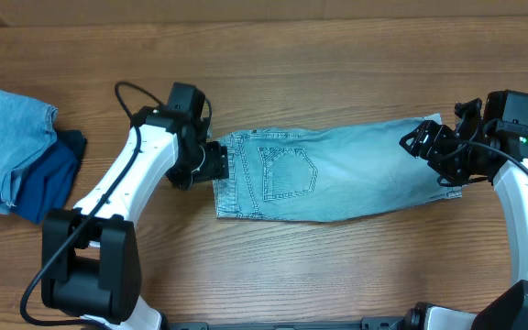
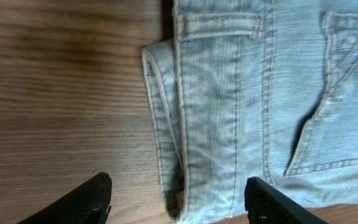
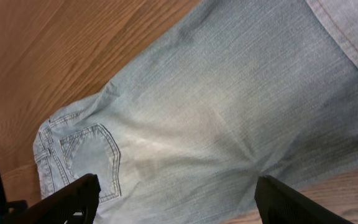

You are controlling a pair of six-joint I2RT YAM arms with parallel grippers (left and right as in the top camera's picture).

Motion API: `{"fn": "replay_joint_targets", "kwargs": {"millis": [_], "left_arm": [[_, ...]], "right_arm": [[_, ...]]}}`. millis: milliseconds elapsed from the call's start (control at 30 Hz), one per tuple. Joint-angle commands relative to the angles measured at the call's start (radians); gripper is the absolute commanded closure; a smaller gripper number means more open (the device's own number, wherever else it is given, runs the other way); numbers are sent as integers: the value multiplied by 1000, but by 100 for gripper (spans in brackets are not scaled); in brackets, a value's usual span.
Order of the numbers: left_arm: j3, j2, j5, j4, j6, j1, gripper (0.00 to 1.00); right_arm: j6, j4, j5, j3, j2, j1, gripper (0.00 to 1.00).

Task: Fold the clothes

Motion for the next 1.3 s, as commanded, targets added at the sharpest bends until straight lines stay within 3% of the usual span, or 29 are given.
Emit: {"fn": "replay_joint_targets", "kwargs": {"millis": [0,100,267,433,500,667,700,800,833,1000,1133,1267], "left_arm": [[-120,-6,180,103,-13,85,26],[-162,-6,187,124,33,115,21],[-298,-5,285,305,36,116,13],[-374,54,399,473,10,116,13],[-374,142,488,524,-2,116,18],[-373,214,525,543,3,116,32],[-373,214,525,542,11,117,42],[-373,212,525,540,45,118,88],[-367,206,524,524,62,120,96],[-257,-41,397,346,67,195,96],[-55,-293,339,203,97,360,96],[197,-318,330,27,169,385,96]], "right_arm": [[-41,-3,-13,18,-3,-2,16],[-42,-3,-13,18,-3,-2,16],[-42,-3,-13,18,-3,-2,16],[-42,-4,-13,18,-3,-2,16],[-42,-7,-13,18,-3,-2,16],[-42,-10,-13,18,-3,-2,17],[-42,-10,-13,18,-3,-2,17],[-41,-9,-13,18,-3,-2,17],[-41,-10,-13,18,-3,-2,17],[-41,-7,-13,18,-3,-2,18],[-41,-7,-13,18,-3,-2,18],[-41,-6,-13,18,-3,-2,18]]}}
